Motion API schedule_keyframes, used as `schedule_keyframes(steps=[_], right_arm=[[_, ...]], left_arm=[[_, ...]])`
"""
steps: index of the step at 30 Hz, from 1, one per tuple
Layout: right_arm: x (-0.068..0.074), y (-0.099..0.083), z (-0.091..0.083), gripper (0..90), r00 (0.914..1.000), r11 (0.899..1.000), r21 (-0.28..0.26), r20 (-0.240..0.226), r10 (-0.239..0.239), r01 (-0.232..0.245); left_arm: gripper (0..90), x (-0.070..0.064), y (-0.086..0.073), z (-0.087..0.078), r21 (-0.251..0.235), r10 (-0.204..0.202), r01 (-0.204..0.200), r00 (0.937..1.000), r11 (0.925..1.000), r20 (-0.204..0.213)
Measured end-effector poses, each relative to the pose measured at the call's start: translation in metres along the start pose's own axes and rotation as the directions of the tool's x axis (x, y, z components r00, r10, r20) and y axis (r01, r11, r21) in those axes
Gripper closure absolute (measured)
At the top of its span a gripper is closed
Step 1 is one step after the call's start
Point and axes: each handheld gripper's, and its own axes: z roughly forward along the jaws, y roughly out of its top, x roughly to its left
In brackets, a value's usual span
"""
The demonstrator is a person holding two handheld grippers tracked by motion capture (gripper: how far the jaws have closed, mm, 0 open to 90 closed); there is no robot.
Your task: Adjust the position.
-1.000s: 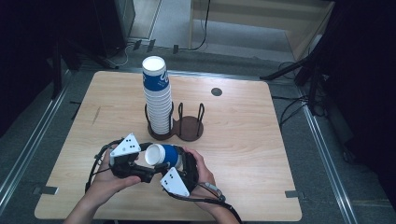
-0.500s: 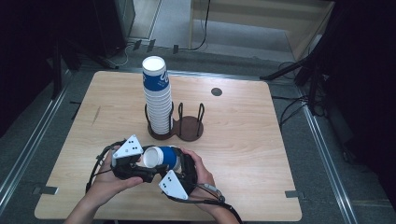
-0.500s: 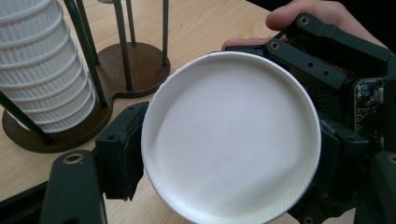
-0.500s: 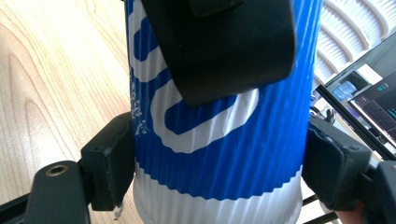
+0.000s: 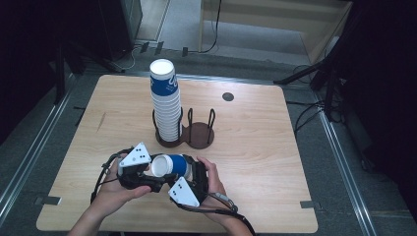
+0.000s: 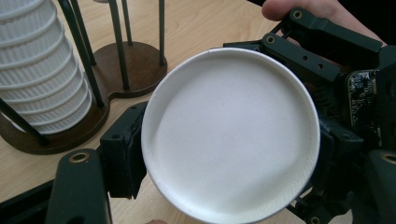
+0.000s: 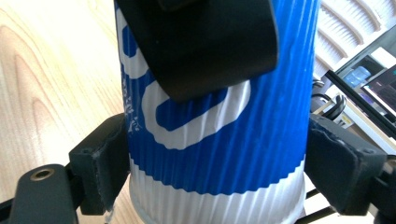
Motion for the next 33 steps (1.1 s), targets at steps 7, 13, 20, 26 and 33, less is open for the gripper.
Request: schedule_keyframes(steps=[7,13,20,26,33], right_arm=[[-0.004,0.0,-0.003,3.3,0.9999,1.0,0.01,-0.004,0.016,-0.016],[-0.011,0.001,-0.005,1.5,0.9984,0.998,0.008,0.008,0.056,-0.056],[-0.014,0.001,-0.006,1.5,0.9972,0.998,0.004,0.034,0.067,-0.067],[-0.016,0.001,-0.007,1.5,0.9955,0.997,-0.002,0.058,0.075,-0.075],[-0.017,0.0,-0.006,1.5,0.993,0.996,0.005,0.08,0.087,-0.088]], left_arm=[[27.3,0.004,0.0,-0.004,-0.013,-0.012,0.012,0.9998,0.9998,-0.017],[27.2,0.009,-0.001,-0.008,-0.056,-0.042,0.04,0.9984,0.9976,-0.037],[27.1,0.013,-0.001,-0.014,-0.12,-0.07,0.062,0.9954,0.9908,-0.065],[27.0,0.016,-0.003,-0.017,-0.166,-0.082,0.064,0.9912,0.9841,-0.104],[27.0,0.017,-0.003,-0.023,-0.214,-0.073,0.042,0.9873,0.9759,-0.141]])
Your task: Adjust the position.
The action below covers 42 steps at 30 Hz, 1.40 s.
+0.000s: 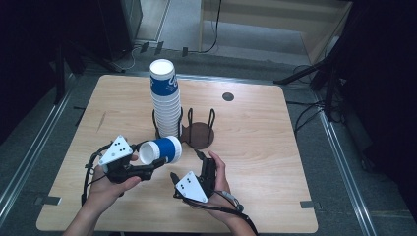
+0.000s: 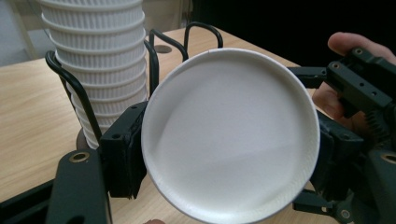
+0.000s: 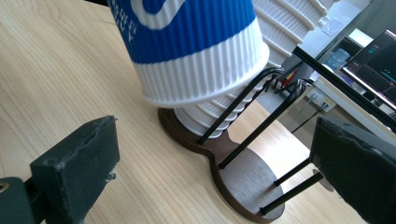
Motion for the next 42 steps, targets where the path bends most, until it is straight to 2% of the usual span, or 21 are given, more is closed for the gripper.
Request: schedule_keyframes(steps=[5,8,13,17,21,27,31,35,37,38,40,42], right_arm=[[0.0,-0.001,0.001,1.6,0.9992,1.0,0.003,0.025,0.03,-0.03],[0.0,-0.002,0.002,1.7,0.9986,1.0,0.011,0.048,0.023,-0.023],[0.002,-0.002,0.004,2.0,0.9972,0.999,0.024,0.064,0.038,-0.04],[0.004,-0.003,0.004,3.1,0.9964,0.999,0.032,0.081,0.023,-0.026],[0.006,-0.003,0.005,3.1,0.9956,0.998,0.025,0.075,0.055,-0.057],[0.005,-0.004,0.005,3.4,0.9929,0.994,0.024,0.063,0.1,-0.102],[0.004,-0.003,0.006,4.8,0.9907,0.992,0.02,0.049,0.127,-0.128],[0.003,-0.002,0.004,6.6,0.9854,0.986,0.001,0.028,0.168,-0.168],[0.003,0.0,0.002,7.5,0.9798,0.98,-0.014,-0.004,0.2,-0.2],[0.002,0.001,0.001,8.5,0.9778,0.978,-0.019,-0.005,0.21,-0.21],[-0.001,0.004,0.0,9.3,0.9679,0.968,-0.024,-0.008,0.251,-0.251],[-0.004,0.006,-0.001,10.1,0.9579,0.957,-0.028,-0.011,0.287,-0.287]], left_arm=[[27.0,0.001,0.001,-0.002,-0.029,0.0,0.0,1.0,0.9996,-0.009],[27.0,0.002,0.002,-0.004,-0.053,-0.014,0.013,0.9998,0.9985,-0.016],[27.0,0.003,0.002,-0.008,-0.099,-0.009,0.007,0.9997,0.995,-0.021],[27.0,0.002,0.002,-0.01,-0.148,-0.011,0.008,0.9998,0.9889,-0.019],[26.9,0.001,0.0,-0.009,-0.201,-0.011,0.004,0.9994,0.9795,-0.033],[26.9,0.002,-0.001,-0.009,-0.232,-0.01,-0.002,0.9986,0.9727,-0.052],[26.9,0.004,-0.002,-0.008,-0.257,-0.021,0.008,0.9987,0.9663,-0.047],[27.0,0.005,-0.004,-0.005,-0.29,-0.022,0.009,0.9989,0.9568,-0.042],[26.9,0.007,-0.005,-0.005,-0.316,-0.025,0.014,0.9991,0.9487,-0.033],[27.0,0.007,-0.007,-0.004,-0.346,-0.032,0.019,0.999,0.9382,-0.033],[27.0,0.007,-0.008,-0.004,-0.355,-0.037,0.025,0.9989,0.9346,-0.028],[27.0,0.007,-0.008,-0.004,-0.356,-0.032,0.017,0.9988,0.9344,-0.037]])
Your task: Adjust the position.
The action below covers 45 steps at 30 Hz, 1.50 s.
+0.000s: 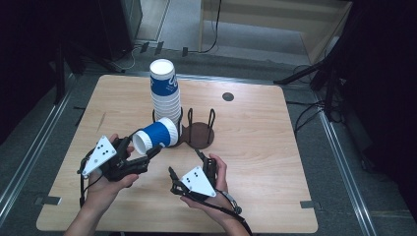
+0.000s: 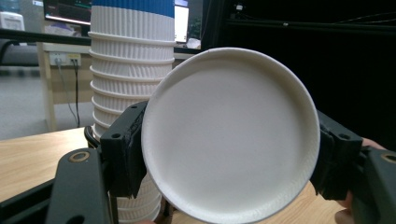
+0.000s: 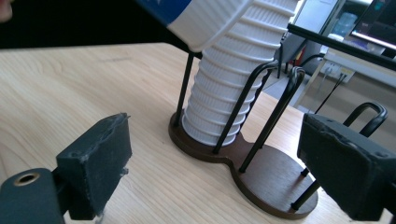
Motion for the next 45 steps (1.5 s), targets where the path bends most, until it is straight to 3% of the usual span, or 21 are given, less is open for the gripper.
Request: schedule_keyframes(steps=[8,11,18,27,33,34,35,38,41,45], right_arm=[[-0.007,0.013,-0.006,15.8,0.9939,0.994,0.009,-0.019,0.109,-0.109],[-0.008,0.018,-0.007,16.2,0.9913,0.991,0.02,-0.023,0.13,-0.129],[-0.009,0.024,-0.008,5.8,0.975,0.975,0.033,-0.021,0.221,-0.221],[-0.011,0.027,-0.011,3.4,0.9155,0.917,-0.005,-0.06,0.398,-0.399],[-0.008,0.03,-0.011,3.4,0.8971,0.897,-0.03,-0.056,0.438,-0.44],[-0.008,0.03,-0.011,3.5,0.889,0.889,-0.032,-0.053,0.455,-0.457],[-0.008,0.031,-0.011,3.7,0.875,0.875,-0.036,-0.049,0.482,-0.484],[-0.009,0.032,-0.011,4.2,0.8492,0.849,-0.04,-0.048,0.526,-0.528],[-0.01,0.035,-0.011,4.6,0.8141,0.813,-0.043,-0.048,0.579,-0.581],[-0.009,0.038,-0.011,5.3,0.7809,0.78,-0.037,-0.047,0.623,-0.625]], left_arm=[[27.0,0.001,0.0,0.0,-0.017,-0.005,0.005,1.0,0.9998,-0.003],[27.0,0.001,0.0,0.0,-0.022,-0.007,0.007,1.0,0.9997,-0.001],[27.0,0.003,-0.003,0.001,-0.034,-0.033,0.033,0.9994,0.9989,0.004],[27.0,0.003,-0.004,0.001,-0.039,-0.025,0.025,0.9997,0.9989,-0.002],[26.9,0.003,-0.005,0.002,-0.05,-0.024,0.024,0.9997,0.9985,-0.001],[27.0,0.003,-0.006,0.002,-0.055,-0.028,0.029,0.9996,0.9981,0.001],[27.0,0.003,-0.006,0.002,-0.057,-0.029,0.029,0.9996,0.9979,0.002],[27.0,0.002,-0.006,0.002,-0.06,-0.029,0.029,0.9996,0.9978,0.003],[26.9,0.002,-0.006,0.003,-0.06,-0.027,0.028,0.9996,0.9978,0.003],[27.0,0.001,-0.007,0.003,-0.061,-0.023,0.023,0.9997,0.9978,0.006]])
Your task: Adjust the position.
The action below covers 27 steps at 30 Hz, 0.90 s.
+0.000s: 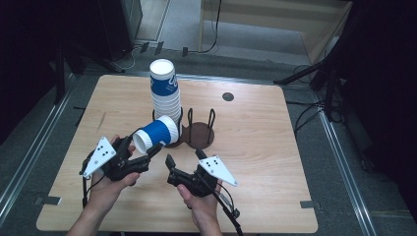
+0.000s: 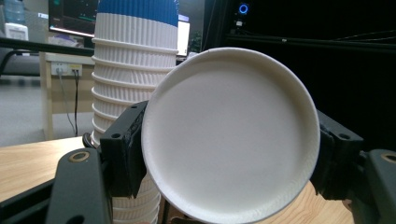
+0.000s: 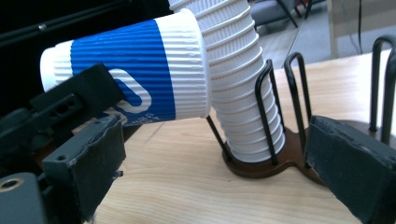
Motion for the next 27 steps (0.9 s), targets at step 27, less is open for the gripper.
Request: schedule_keyframes(steps=[27], right_arm=[[0.011,0.015,0.005,4.1,0.9272,0.928,-0.022,-0.058,0.37,-0.372]], left_arm=[[27.0,-0.007,-0.005,0.004,-0.013,0.008,-0.008,0.9998,0.9999,0.021]])
